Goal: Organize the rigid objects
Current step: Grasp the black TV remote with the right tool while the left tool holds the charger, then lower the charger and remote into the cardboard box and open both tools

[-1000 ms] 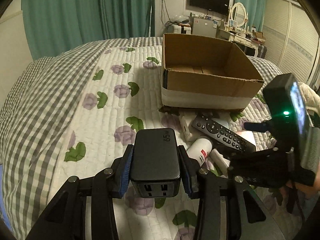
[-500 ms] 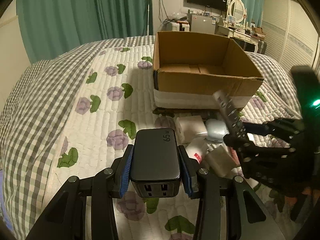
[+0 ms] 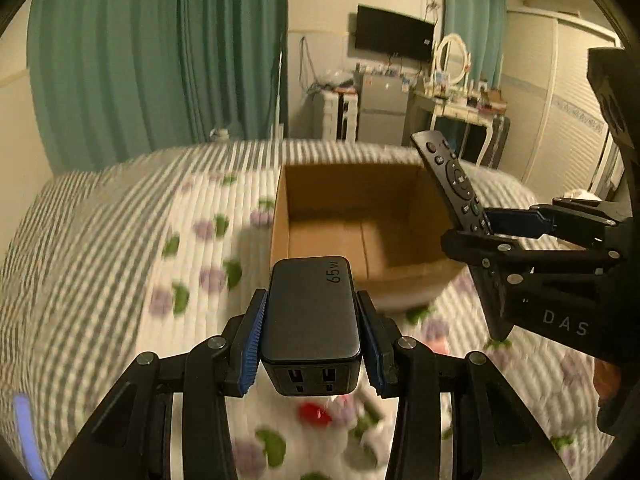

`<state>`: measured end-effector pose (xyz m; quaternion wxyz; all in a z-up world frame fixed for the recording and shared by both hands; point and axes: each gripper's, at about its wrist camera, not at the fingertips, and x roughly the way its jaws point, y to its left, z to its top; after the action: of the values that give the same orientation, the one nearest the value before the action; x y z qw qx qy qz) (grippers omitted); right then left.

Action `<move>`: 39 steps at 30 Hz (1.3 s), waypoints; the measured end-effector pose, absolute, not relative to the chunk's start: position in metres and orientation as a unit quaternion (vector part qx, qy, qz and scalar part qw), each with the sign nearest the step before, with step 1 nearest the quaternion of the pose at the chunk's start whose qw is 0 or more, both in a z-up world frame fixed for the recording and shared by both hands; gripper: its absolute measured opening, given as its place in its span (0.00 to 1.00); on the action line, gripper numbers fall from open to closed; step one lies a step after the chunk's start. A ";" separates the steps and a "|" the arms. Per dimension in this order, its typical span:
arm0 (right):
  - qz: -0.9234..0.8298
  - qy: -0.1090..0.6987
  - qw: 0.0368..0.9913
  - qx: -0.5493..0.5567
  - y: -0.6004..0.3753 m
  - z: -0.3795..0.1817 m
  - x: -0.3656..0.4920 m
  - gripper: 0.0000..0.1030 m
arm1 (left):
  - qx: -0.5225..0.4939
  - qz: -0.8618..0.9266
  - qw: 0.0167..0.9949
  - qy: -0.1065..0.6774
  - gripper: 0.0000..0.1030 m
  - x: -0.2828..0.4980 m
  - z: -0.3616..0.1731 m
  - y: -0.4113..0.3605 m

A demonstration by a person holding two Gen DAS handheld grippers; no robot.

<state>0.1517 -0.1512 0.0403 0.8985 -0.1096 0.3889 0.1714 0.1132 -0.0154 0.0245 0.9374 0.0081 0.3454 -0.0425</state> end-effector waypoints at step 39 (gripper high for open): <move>0.115 0.405 0.904 -0.070 -0.193 -0.017 0.291 0.72 | 0.019 -0.013 0.938 0.346 0.77 0.230 0.012 -0.004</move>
<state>0.2910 -0.1926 -0.0168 0.9044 -0.0701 0.4050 0.1148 0.2302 -0.0040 0.0121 0.9381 0.0185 0.3455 -0.0126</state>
